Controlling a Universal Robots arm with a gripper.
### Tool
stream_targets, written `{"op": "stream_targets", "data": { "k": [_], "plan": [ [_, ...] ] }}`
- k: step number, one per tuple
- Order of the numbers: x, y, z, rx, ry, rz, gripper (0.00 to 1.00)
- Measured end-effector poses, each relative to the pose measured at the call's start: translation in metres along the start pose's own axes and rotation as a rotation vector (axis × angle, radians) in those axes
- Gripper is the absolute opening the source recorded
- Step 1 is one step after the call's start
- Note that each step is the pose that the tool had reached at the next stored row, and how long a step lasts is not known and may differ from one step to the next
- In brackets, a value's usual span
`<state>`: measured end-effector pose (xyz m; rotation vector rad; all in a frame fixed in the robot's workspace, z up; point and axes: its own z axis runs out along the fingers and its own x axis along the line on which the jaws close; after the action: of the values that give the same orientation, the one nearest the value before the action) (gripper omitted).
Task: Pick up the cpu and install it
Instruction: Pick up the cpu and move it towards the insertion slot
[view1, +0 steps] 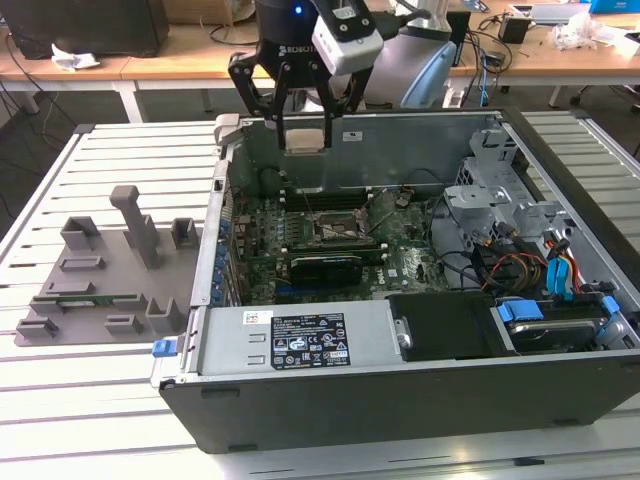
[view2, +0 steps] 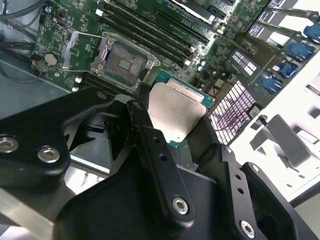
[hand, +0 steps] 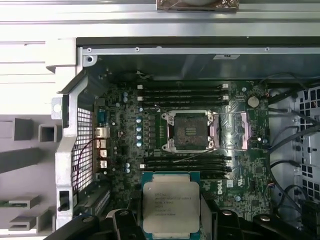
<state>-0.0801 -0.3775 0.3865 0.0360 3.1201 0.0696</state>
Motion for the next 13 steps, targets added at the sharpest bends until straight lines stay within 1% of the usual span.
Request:
{"op": "stream_targets", "data": {
  "k": [8, 10, 13],
  "plan": [
    [-0.0004, -0.0004, 0.0151, 0.0000, 0.0000, 0.000, 0.55],
    [-0.0004, -0.0005, 0.0216, 0.0000, -0.0001, 0.000, 0.55],
    [-0.0002, -0.0004, 0.0287, 0.0000, 0.0000, 0.000, 0.55]
  ]
}}
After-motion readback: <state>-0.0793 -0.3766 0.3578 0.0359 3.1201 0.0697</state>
